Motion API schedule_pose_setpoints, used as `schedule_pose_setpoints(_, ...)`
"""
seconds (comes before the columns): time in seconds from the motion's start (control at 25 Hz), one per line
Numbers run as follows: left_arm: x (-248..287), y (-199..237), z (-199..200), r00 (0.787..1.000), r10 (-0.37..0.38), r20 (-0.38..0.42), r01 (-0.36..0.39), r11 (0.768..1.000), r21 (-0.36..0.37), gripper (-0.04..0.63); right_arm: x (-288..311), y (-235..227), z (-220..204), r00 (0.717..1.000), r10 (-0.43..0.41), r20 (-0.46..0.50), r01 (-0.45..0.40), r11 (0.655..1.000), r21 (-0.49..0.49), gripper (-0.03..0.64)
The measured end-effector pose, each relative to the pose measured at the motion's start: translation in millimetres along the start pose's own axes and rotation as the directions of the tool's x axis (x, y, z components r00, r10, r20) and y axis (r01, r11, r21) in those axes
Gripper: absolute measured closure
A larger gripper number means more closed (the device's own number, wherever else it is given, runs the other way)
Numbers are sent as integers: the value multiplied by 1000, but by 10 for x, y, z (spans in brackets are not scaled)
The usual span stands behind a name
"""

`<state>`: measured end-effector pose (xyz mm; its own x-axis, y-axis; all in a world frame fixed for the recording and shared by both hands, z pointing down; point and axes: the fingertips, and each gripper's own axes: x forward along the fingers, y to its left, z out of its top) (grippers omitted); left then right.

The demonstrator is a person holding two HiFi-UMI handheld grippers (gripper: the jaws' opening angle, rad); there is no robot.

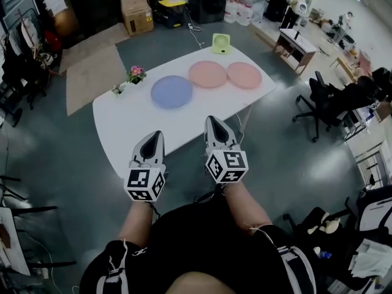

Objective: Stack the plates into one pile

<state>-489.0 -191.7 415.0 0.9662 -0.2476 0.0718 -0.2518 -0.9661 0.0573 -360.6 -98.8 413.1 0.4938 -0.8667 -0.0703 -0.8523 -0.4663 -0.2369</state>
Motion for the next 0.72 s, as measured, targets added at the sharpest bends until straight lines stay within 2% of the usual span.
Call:
schedule_pose_setpoints(0.2,1259,-129,-1,996,94,-9,-94,996,-13,583,901,-1008,118,995,95,-32,-95,995,9,601)
schedule_pose_setpoints(0.44,2771,-465,81,982,188,-30,-189,981,-35,583,1870,-2188,377,972,219,-80,-220,976,7,601)
schedule_pose_setpoints(0.6,3435,-629,123,972,231,-47,-233,972,-38,583,2306,-2724,471,956,272,-110,-271,962,23,601)
schedule_pose_setpoints(0.72,3731,-593,145,962,267,-53,-269,962,-35,583,2585,-2918,459,944,304,-125,-303,952,29,601)
